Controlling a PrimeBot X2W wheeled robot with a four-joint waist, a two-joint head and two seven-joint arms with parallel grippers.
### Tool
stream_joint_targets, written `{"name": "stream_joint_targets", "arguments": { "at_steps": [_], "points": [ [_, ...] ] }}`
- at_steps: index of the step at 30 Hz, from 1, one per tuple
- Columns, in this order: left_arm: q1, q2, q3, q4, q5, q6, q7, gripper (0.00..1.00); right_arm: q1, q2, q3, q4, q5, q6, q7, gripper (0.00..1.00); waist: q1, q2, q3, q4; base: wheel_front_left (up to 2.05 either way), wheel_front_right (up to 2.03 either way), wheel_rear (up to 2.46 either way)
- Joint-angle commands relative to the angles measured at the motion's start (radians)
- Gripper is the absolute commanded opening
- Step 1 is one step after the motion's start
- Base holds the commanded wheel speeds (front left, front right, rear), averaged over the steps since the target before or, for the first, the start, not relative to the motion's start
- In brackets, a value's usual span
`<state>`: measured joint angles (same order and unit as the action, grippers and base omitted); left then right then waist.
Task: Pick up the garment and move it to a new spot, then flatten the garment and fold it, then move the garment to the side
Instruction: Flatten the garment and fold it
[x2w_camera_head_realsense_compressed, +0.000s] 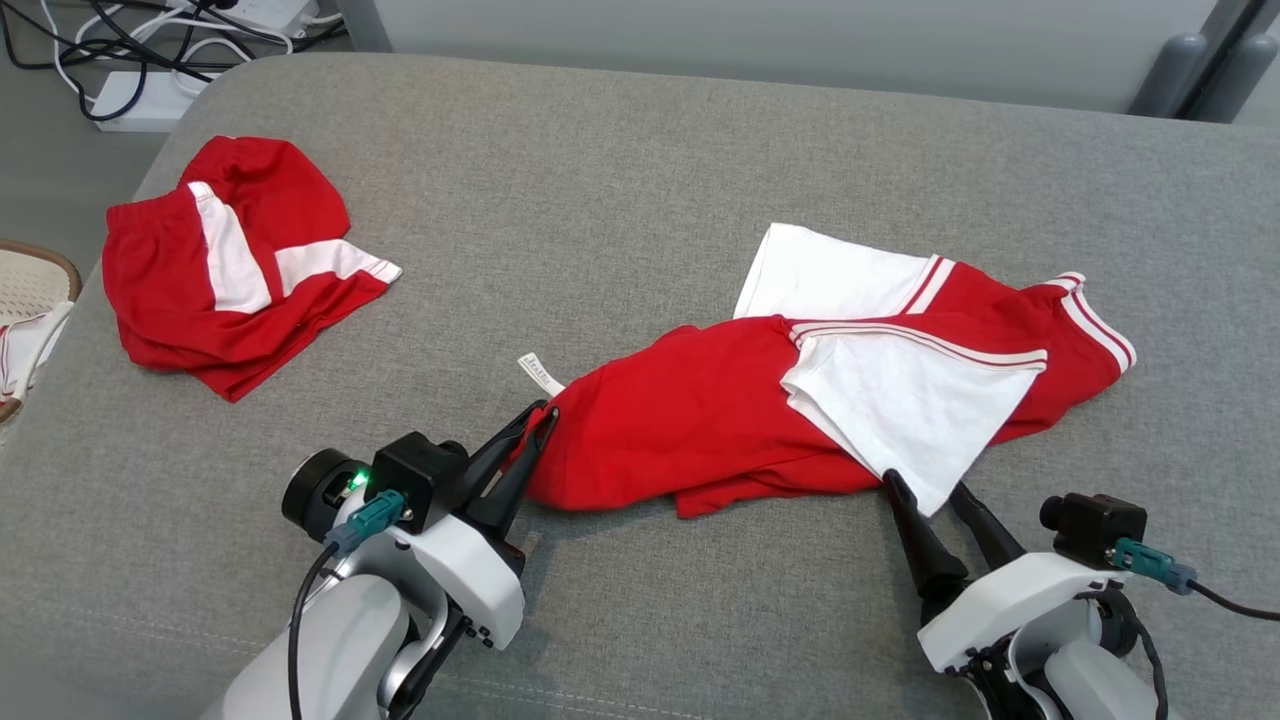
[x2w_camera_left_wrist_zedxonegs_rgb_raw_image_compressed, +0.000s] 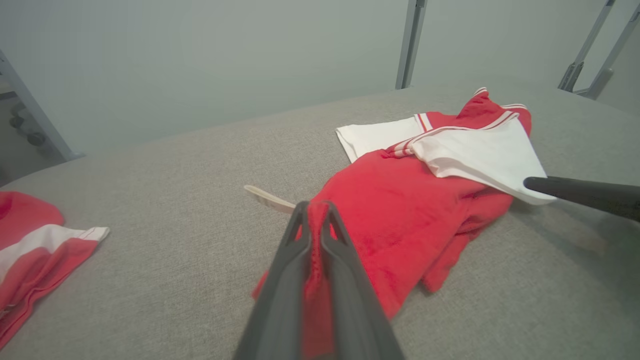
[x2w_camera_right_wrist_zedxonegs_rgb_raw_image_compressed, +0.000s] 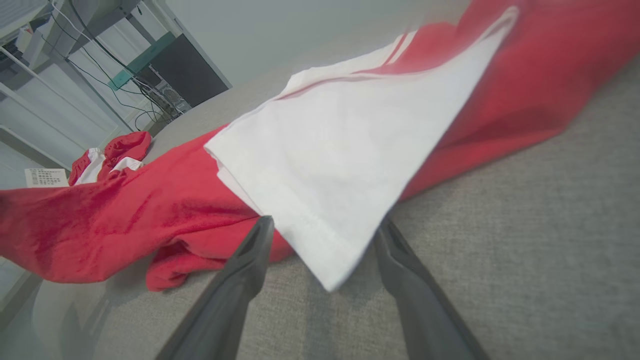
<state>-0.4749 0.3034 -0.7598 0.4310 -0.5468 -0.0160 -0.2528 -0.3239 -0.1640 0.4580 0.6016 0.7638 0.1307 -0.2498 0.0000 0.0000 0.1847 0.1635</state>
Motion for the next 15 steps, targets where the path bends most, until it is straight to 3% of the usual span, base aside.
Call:
{"name": "stream_joint_targets", "arguments": {
  "at_steps": [1,3,4,5,7,15],
  "points": [
    [-0.020,0.023,0.036,-0.017,-0.004,0.009,-0.009,0.00,-0.015,0.000,0.014,-0.011,0.021,0.000,-0.011,1.00,0.0000,0.0000,0.002,0.000,0.00,0.00,0.00],
    [-0.020,0.024,0.038,-0.018,-0.003,0.009,-0.009,0.00,-0.014,0.001,0.012,-0.009,0.038,0.000,-0.011,0.97,0.0000,0.0000,0.003,-0.001,0.00,0.00,0.00],
    [-0.020,0.024,0.039,-0.017,-0.003,0.008,-0.009,0.00,-0.015,0.000,0.014,-0.008,0.043,0.000,-0.011,0.76,0.0000,0.0000,0.003,-0.002,0.00,0.00,0.00],
    [-0.020,0.025,0.040,-0.017,-0.002,0.008,-0.009,0.00,-0.016,-0.001,0.016,-0.008,0.049,0.000,-0.011,0.47,0.0000,0.0000,0.003,-0.003,0.00,0.00,0.00],
    [-0.020,0.025,0.041,-0.016,-0.002,0.008,-0.009,0.00,-0.019,-0.001,0.020,-0.007,0.062,0.000,-0.011,0.00,0.0000,0.0000,0.006,-0.005,0.00,0.00,0.00],
    [-0.059,0.044,0.049,-0.006,-0.005,-0.017,-0.004,0.00,-0.064,-0.008,0.000,-0.067,0.106,0.000,-0.012,0.00,0.0000,0.0000,0.001,-0.015,0.00,0.00,0.00]
  ]
}}
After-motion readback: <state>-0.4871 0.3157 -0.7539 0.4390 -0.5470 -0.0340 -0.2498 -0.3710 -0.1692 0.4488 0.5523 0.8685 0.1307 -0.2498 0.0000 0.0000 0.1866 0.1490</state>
